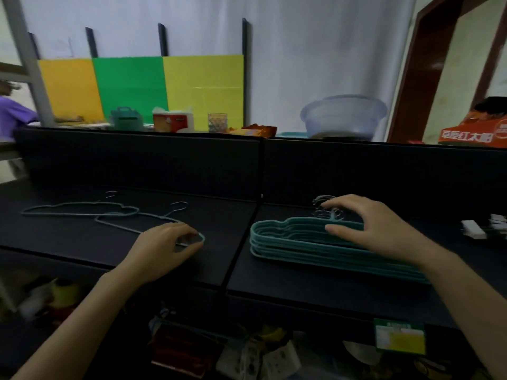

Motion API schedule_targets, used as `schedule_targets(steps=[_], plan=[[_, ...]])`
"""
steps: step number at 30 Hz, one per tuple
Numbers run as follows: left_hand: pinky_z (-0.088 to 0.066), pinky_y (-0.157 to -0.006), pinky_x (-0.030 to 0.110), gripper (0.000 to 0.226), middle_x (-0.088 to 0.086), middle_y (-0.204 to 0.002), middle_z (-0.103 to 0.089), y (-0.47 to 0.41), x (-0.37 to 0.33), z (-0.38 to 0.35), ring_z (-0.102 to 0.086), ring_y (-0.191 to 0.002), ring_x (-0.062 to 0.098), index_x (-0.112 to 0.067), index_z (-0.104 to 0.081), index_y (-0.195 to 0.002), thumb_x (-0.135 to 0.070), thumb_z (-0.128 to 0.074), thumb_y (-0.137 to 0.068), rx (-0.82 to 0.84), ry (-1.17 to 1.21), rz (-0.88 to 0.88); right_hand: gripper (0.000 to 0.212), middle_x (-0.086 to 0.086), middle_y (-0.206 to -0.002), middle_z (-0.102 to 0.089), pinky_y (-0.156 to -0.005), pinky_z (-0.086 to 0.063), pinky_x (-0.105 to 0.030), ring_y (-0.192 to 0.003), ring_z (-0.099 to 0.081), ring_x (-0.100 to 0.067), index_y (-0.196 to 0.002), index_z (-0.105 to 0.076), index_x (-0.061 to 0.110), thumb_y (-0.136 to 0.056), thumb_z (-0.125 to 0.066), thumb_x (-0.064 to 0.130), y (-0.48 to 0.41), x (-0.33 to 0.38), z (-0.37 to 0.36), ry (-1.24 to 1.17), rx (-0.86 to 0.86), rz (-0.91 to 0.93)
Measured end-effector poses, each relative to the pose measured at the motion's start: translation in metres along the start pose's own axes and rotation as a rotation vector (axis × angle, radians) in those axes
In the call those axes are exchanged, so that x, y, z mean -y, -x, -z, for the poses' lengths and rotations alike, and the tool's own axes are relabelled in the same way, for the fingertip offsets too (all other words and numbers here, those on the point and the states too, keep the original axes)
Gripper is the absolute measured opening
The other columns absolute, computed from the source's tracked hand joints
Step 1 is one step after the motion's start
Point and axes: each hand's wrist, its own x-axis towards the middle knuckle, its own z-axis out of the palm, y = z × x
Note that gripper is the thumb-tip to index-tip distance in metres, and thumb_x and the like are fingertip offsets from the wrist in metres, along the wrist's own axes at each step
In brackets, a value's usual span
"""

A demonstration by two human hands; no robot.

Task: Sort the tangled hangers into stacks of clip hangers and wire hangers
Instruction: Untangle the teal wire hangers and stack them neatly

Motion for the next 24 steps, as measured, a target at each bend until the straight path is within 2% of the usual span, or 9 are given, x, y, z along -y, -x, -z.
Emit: schedule_targets(steps=[2, 5, 10, 13, 18, 24], plan=[[-0.037, -0.064, 0.017, 0.028, -0.014, -0.095, -0.063, 0.007, 0.015, 0.006, -0.060, -0.093, 0.008, -0.025, -0.065, -0.103, -0.045, -0.056, -0.086, -0.046, -0.045, -0.016, 0.036, 0.019, -0.119, -0.056, -0.096, -0.042, -0.026, -0.110, -0.052, -0.001, -0.119, -0.056, 0.034, -0.084, -0.059, 0.043, -0.011, 0.025, -0.015, -0.042, -0.034, 0.065], [-0.039, -0.066, 0.022, 0.023, -0.012, -0.095, -0.063, 0.022, 0.048, 0.021, -0.059, -0.092, 0.009, -0.026, -0.065, -0.101, -0.041, -0.054, -0.088, -0.047, -0.072, 0.030, 0.026, 0.023, -0.108, -0.060, -0.087, -0.044, -0.016, -0.101, -0.056, 0.005, -0.111, -0.060, 0.035, -0.085, -0.061, 0.038, -0.031, 0.062, -0.041, -0.100, -0.013, 0.122], [-0.041, -0.066, 0.022, 0.022, -0.012, -0.093, -0.063, 0.055, 0.123, 0.050, -0.059, -0.091, 0.009, -0.027, -0.066, -0.098, -0.042, -0.054, -0.088, -0.026, -0.109, 0.097, 0.025, 0.022, -0.105, -0.061, -0.086, -0.048, -0.025, -0.096, -0.058, 0.003, -0.110, -0.061, 0.036, -0.085, -0.061, 0.041, -0.074, 0.127, -0.093, -0.092, 0.063, 0.129], [-0.042, -0.065, 0.022, 0.020, -0.011, -0.090, -0.063, 0.072, 0.170, 0.065, -0.058, -0.089, 0.009, -0.025, -0.067, -0.095, -0.039, -0.056, -0.087, -0.012, -0.115, 0.125, 0.033, 0.020, -0.114, -0.059, -0.090, -0.049, -0.031, -0.103, -0.056, -0.001, -0.118, -0.057, 0.035, -0.086, -0.058, 0.045, -0.096, 0.163, -0.125, -0.023, 0.123, 0.096], [-0.040, -0.062, 0.023, 0.017, -0.006, -0.086, -0.064, 0.083, 0.240, 0.075, -0.059, -0.087, 0.016, -0.019, -0.069, -0.092, -0.032, -0.063, -0.084, 0.009, -0.122, 0.128, 0.054, 0.014, -0.131, -0.050, -0.098, -0.044, -0.033, -0.120, -0.046, -0.006, -0.132, -0.045, 0.031, -0.084, -0.056, 0.053, -0.125, 0.200, -0.171, 0.082, 0.217, 0.002], [-0.040, -0.075, 0.029, 0.030, -0.001, -0.104, -0.061, 0.067, 0.291, 0.068, -0.054, -0.100, 0.020, -0.017, -0.064, -0.109, -0.037, -0.059, -0.086, -0.002, -0.112, 0.140, 0.083, 0.006, -0.151, -0.030, -0.104, -0.038, -0.032, -0.135, -0.031, -0.013, -0.146, -0.025, 0.021, -0.080, -0.054, 0.062, -0.162, 0.219, -0.207, 0.181, 0.294, -0.115]])
